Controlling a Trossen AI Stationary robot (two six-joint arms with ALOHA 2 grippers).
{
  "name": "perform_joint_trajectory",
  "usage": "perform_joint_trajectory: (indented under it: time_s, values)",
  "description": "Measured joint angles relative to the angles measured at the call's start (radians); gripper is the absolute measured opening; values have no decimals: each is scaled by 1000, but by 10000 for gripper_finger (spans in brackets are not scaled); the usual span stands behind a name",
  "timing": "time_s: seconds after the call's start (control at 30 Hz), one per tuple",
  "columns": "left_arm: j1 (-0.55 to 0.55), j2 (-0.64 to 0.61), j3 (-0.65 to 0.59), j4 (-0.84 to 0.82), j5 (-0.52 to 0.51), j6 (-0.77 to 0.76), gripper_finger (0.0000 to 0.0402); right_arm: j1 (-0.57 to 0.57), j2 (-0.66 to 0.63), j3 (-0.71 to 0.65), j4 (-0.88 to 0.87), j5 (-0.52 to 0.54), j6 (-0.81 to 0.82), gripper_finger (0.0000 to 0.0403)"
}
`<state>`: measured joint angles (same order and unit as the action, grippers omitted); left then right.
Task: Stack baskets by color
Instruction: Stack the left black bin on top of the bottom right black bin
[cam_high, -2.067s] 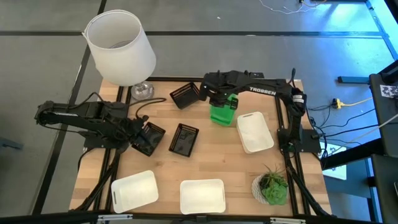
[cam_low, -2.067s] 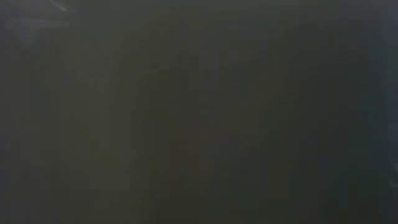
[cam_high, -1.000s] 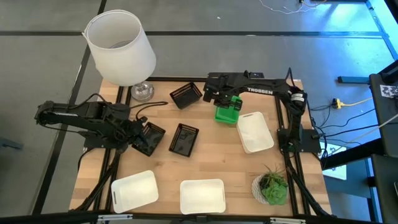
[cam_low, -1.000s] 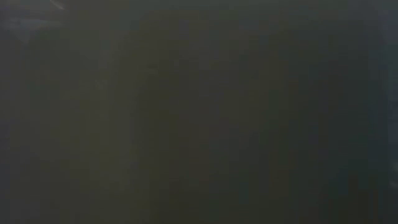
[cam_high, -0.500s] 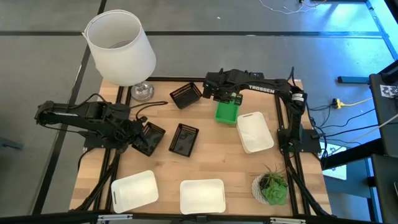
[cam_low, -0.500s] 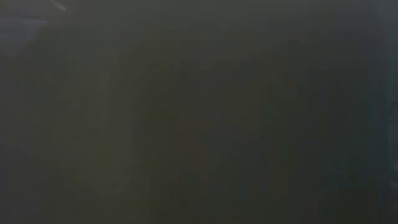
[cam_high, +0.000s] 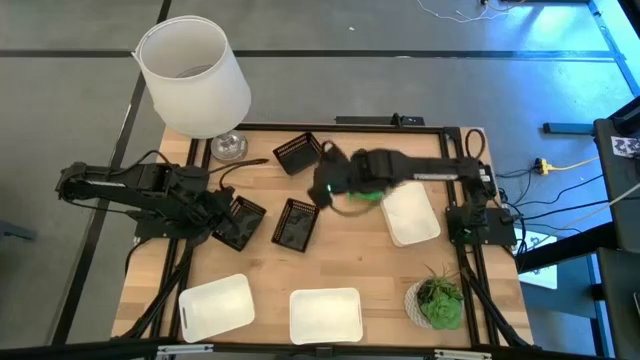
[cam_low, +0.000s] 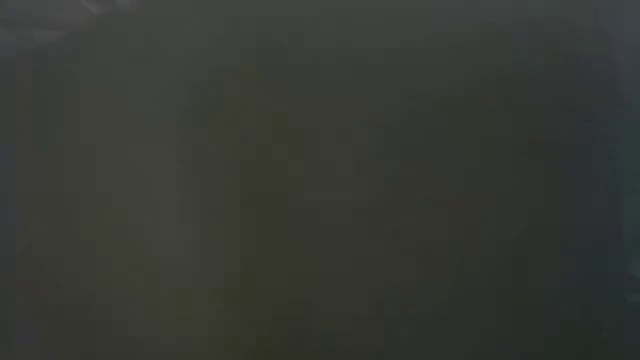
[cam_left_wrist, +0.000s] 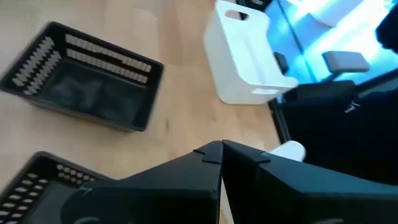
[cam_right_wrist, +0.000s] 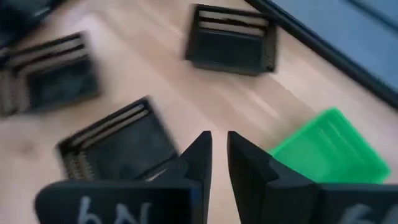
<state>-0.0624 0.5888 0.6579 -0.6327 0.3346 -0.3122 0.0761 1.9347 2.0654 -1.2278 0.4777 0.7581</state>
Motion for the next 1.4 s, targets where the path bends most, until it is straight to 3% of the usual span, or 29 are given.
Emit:
perform_joint_trajectory:
  time_s: [0.23,0.63,0.83,0.97,1.07,1.23,1.4]
  values:
    - [0,0,0,-1,-61,-40,0,168,0,102,-63,86,-152,51]
    - [0,7,3,-13,-209,-132,0,357,0,122,-172,264,-161,51]
    - [0,55,184,-269,-358,-163,0,444,0,122,-174,300,-116,51]
    - [0,117,322,-482,-448,-267,0,495,0,122,-197,353,-51,51]
    - [0,151,367,-605,-450,-321,0,530,0,122,-200,360,2,51]
    - [1,169,370,-661,-391,-472,4,580,0,122,-200,360,76,51]
    - [1,202,369,-696,-317,-604,38,610,0,122,-191,368,105,51]
